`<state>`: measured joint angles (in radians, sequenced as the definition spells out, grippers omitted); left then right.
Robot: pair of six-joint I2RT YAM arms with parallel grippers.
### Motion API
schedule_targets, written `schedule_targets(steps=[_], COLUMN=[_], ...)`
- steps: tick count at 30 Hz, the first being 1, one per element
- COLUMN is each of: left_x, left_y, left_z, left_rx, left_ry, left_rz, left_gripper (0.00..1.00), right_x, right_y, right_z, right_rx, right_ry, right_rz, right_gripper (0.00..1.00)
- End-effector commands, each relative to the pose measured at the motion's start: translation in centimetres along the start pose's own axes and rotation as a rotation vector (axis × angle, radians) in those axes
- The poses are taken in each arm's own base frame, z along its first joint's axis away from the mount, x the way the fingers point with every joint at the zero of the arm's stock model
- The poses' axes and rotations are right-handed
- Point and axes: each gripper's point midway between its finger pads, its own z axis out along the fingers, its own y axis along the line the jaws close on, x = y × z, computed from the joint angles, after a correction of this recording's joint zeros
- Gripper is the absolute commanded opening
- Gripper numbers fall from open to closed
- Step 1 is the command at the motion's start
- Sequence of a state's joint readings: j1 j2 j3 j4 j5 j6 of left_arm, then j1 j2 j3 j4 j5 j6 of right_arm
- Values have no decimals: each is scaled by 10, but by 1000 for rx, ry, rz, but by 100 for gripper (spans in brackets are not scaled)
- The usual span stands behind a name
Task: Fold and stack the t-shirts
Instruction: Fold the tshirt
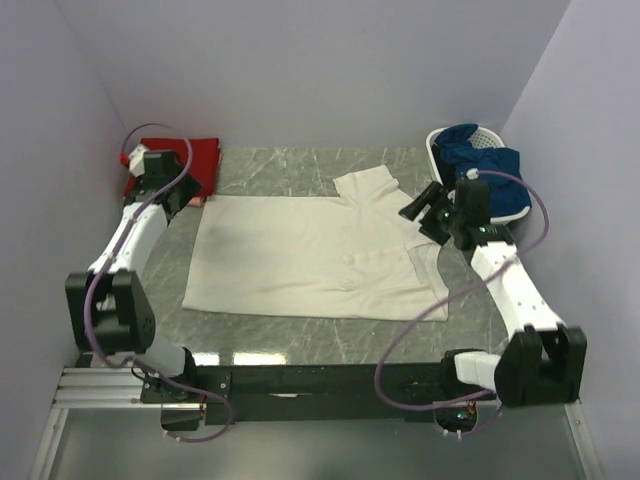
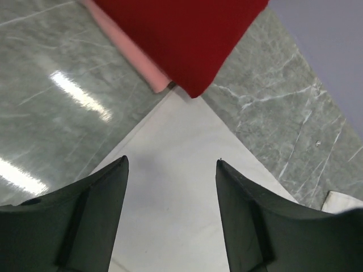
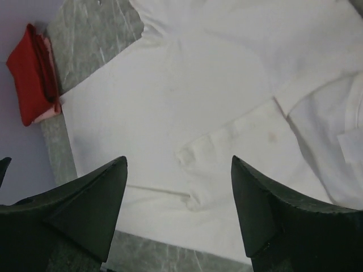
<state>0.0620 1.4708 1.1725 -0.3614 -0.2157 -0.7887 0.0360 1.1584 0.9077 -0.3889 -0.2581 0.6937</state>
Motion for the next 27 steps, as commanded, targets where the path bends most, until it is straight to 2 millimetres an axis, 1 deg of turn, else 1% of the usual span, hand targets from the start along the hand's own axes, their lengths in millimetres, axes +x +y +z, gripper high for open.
schedule_targets(steps=[1,2,3,4,5,6,7,8,9,10,11,12,13,14,15,16,17,18,19,20,21,22,23,24,25,27], left_x=[-18,2,1,4,21,18,34,30,36,41,46,49,51,61,55,54,60,54,57,55,53,57,55,52,54,50], left_y=[-36,-41,-57,-61,-54,-69,-64,-70,-72,-73,-72,-70,-69,-63,-63,-61,-55,-56,-51,-53,-49,-42,-45,-42,-37,-35], left_z=[15,30,32,40,59,63,84,88,96,102,116,121,127,138,141,146,154,156,162,166,169,175,178,180,184,188], left_rx=[18,-4,6,-4,-58,-48,-87,-98,-111,-122,-147,-159,-171,-195,-217,-228,-252,-261,-277,-274,-288,-307,-303,-311,-328,-328], left_ry=[-71,-34,-46,-43,-15,-26,7,-4,2,5,9,14,14,29,6,-1,3,-15,-11,-17,-21,-11,-15,-16,-13,-17], left_rz=[92,131,143,157,188,190,207,207,213,220,221,225,226,234,234,237,246,241,255,255,255,263,260,257,259,253], left_gripper=[67,67,66,64,61,59,54,53,52,49,48,48,48,47,47,47,47,48,48,48,48,48,48,48,48,48], right_x=[-53,-56,-60,-75,-74,-77,-84,-87,-89,-98,-96,-97,-105,-104,-106,-111,-110,-112,-109,-109,-110,-107,-106,-105,-104,-104], right_y=[28,24,25,35,28,30,31,33,34,41,36,37,44,40,39,42,39,40,38,38,38,37,37,37,34,34], right_z=[23,38,45,48,66,73,86,91,97,99,112,117,118,128,132,134,141,144,150,153,156,160,162,164,167,169], right_rx=[-40,-19,-17,-27,0,2,10,10,12,0,14,16,4,17,19,17,25,21,23,21,18,15,12,8,11,10], right_ry=[-156,-142,-145,-172,-145,-138,-127,-124,-122,-135,-111,-104,-116,-101,-100,-106,-97,-96,-84,-76,-74,-64,-58,-56,-49,-48], right_rz=[-77,-83,-90,-100,-103,-109,-113,-121,-124,-132,-135,-139,-146,-153,-154,-162,-162,-165,-169,-168,-168,-168,-167,-167,-165,-168], right_gripper=[79,79,78,77,76,75,75,74,74,74,74,73,73,73,73,73,73,73,73,73,73,72,72,72,72,72])
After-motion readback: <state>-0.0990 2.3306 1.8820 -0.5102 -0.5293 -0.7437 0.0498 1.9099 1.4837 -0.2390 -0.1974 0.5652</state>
